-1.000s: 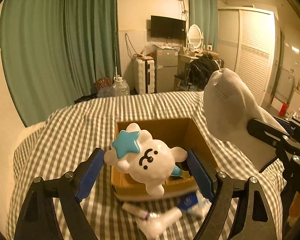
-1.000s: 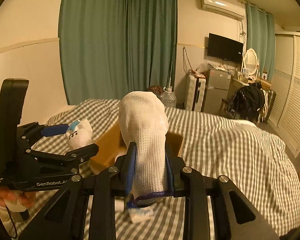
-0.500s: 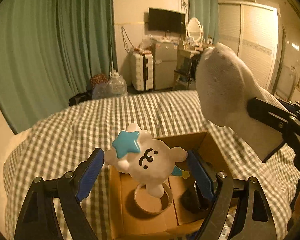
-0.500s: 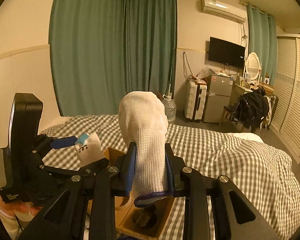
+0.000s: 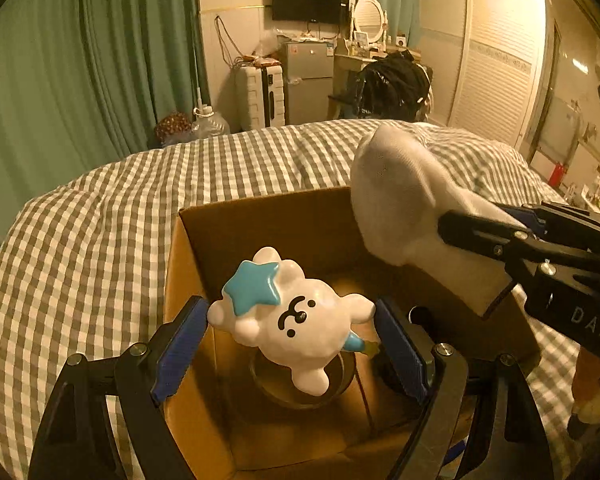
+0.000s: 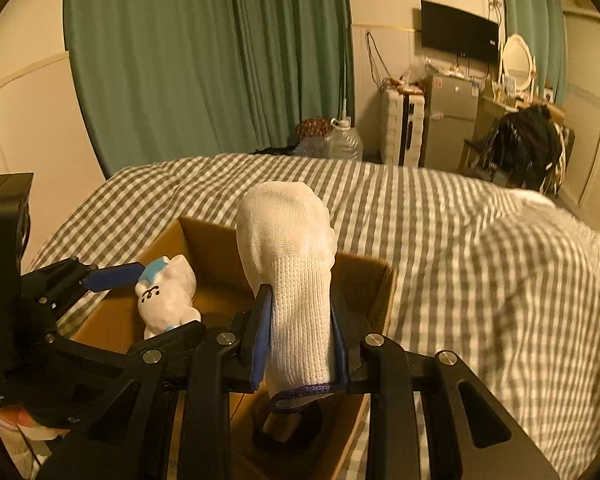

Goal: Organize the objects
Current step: 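Place the plush bear into the box with the left gripper while the right gripper drops the sock in, then grasp the white bottle with the left gripper while the right gripper grasps the Vinda tissue pack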

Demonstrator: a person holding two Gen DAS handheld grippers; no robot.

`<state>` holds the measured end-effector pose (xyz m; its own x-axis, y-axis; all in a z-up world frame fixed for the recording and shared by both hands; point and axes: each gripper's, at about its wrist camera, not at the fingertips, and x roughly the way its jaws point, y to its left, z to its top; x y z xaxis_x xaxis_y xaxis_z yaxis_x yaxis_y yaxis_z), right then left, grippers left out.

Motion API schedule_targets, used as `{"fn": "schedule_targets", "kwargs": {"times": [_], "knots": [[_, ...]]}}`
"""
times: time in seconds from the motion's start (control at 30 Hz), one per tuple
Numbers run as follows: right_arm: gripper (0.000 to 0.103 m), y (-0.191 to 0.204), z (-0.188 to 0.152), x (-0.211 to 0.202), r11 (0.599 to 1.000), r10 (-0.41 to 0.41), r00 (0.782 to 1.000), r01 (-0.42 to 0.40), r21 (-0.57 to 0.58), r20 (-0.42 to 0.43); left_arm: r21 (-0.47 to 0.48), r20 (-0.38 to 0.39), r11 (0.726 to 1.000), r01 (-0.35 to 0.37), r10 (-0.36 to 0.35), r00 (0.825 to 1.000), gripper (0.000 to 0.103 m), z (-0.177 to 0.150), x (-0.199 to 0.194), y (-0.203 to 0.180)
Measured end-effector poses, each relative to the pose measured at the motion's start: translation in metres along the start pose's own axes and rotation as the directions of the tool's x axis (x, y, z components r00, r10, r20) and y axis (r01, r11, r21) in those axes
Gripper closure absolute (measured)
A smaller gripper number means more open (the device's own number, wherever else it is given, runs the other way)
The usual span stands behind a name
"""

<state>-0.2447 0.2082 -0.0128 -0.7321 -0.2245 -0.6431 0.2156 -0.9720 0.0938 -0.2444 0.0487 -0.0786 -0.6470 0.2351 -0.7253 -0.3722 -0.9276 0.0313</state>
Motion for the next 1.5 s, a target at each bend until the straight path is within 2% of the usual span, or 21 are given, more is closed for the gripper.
{"fn": "schedule_targets", "kwargs": {"times": [0.17, 0.27, 0.33, 0.37, 0.4, 0.43, 0.6, 0.73, 0.8, 0.97, 1.23, 1.5], "knots": [[0.077, 0.001, -0.012, 0.009, 1.0, 0.011, 0.999, -0.011, 0.005, -0.036, -0.021, 0.008, 1.0, -0.012, 0.012, 1.0, 0.016, -0.01, 0.0, -0.001], [0.074, 0.0, -0.016, 0.005, 1.0, 0.001, 1.0, 0.0, 0.027, -0.018, -0.034, 0.011, 0.999, -0.009, 0.009, 1.0, 0.015, -0.014, 0.002, 0.001], [0.066, -0.002, -0.017, 0.0, 0.999, -0.008, 1.0, 0.008, 0.046, 0.006, -0.039, 0.031, 0.999, -0.012, 0.013, 0.999, 0.01, -0.016, -0.001, 0.001], [0.054, -0.005, -0.016, -0.003, 0.998, -0.011, 1.0, 0.009, 0.059, 0.021, -0.045, 0.045, 0.999, -0.011, 0.013, 0.999, 0.005, -0.018, -0.004, 0.001], [0.043, -0.007, -0.014, -0.007, 0.997, -0.016, 0.999, 0.014, 0.07, 0.037, -0.051, 0.056, 0.999, -0.013, 0.015, 0.998, 0.004, -0.02, -0.007, 0.001], [0.041, -0.008, -0.013, -0.01, 0.997, -0.023, 0.998, 0.019, 0.081, 0.057, -0.064, 0.072, 0.998, -0.012, 0.017, 0.997, 0.003, -0.021, -0.01, 0.0], [0.04, -0.012, -0.014, -0.032, 0.992, -0.048, 0.992, 0.034, 0.119, 0.114, -0.115, 0.079, 0.993, 0.007, 0.002, 0.997, 0.003, -0.028, -0.022, 0.0], [0.039, -0.01, -0.023, -0.048, 0.99, -0.067, 0.99, 0.05, 0.13, 0.128, -0.116, 0.096, 0.993, -0.021, 0.032, 0.995, 0.003, -0.033, -0.038, -0.007], [0.034, -0.009, -0.03, -0.06, 0.989, -0.07, 0.988, 0.051, 0.139, 0.136, -0.122, 0.105, 0.992, -0.04, 0.053, 0.993, 0.003, -0.04, -0.048, -0.01], [0.031, -0.005, -0.042, -0.085, 0.988, -0.072, 0.985, 0.049, 0.147, 0.159, -0.149, 0.132, 0.986, -0.076, 0.096, 0.987, 0.002, -0.054, -0.078, -0.012], [0.023, 0.016, -0.062, -0.127, 0.995, -0.079, 0.971, 0.062, 0.083, 0.227, -0.193, 0.147, 0.973, -0.124, 0.154, 0.977, 0.001, -0.079, -0.106, -0.011], [0.023, 0.015, -0.087, -0.136, 0.993, -0.091, 0.98, 0.075, 0.094, 0.179, -0.19, 0.11, 0.971, -0.148, 0.17, 0.979, 0.001, -0.109, -0.11, -0.016]]}}
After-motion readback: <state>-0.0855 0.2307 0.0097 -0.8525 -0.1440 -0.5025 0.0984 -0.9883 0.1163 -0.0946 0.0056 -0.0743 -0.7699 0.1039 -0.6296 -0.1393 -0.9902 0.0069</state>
